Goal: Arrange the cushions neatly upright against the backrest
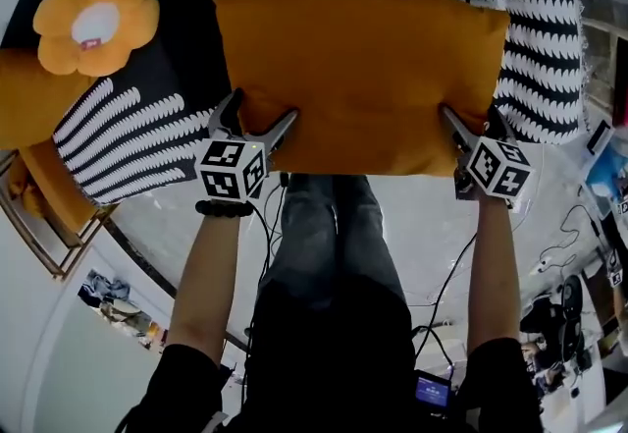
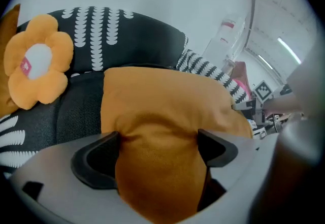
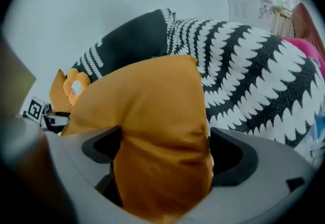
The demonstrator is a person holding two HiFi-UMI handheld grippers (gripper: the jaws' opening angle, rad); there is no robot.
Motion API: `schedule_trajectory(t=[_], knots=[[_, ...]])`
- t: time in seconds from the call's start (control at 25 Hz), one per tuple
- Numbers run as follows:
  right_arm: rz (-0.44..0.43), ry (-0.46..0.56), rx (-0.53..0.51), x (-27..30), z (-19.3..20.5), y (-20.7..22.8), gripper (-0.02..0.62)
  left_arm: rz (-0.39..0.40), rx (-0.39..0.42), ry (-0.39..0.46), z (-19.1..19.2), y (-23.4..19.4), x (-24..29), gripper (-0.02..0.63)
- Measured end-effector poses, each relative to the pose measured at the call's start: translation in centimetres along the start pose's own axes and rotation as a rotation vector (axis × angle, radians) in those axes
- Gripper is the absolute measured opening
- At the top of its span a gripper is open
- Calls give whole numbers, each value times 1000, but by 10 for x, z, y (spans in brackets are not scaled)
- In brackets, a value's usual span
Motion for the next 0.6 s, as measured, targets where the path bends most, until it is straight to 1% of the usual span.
schedule_trajectory(t=[0.08,0.16,0.2,0.32,0.4,0.48,0.56,0.6], knots=[[10,-23,52,10,4,5,559,-32,12,-6,3,-2,7,483],[-8,-29,86,17,4,6,574,-66,17,-1,1,-6,10,492],[-14,-26,82,19,2,6,575,-86,21,4,0,-7,11,498],[2,-6,8,19,-3,7,575,-156,28,18,-2,-7,11,518],[17,-15,-16,17,-4,7,574,-181,7,18,-1,-10,6,564],[21,-27,-19,16,-4,7,575,-154,-57,7,4,-14,7,579],[21,-31,-15,18,-4,9,575,-97,-129,-18,8,-18,15,588],[20,-31,-12,19,-3,10,575,-66,-152,-33,10,-18,21,588]])
Point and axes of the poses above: the fingertips, and each gripper's own axes: x forward along the fingers, y to its right, z out of its underside, the point moved 3 cm from there along -x, backward along the fingers, and after that the axes turned 4 degrees about -y, right-handed, at the moved point
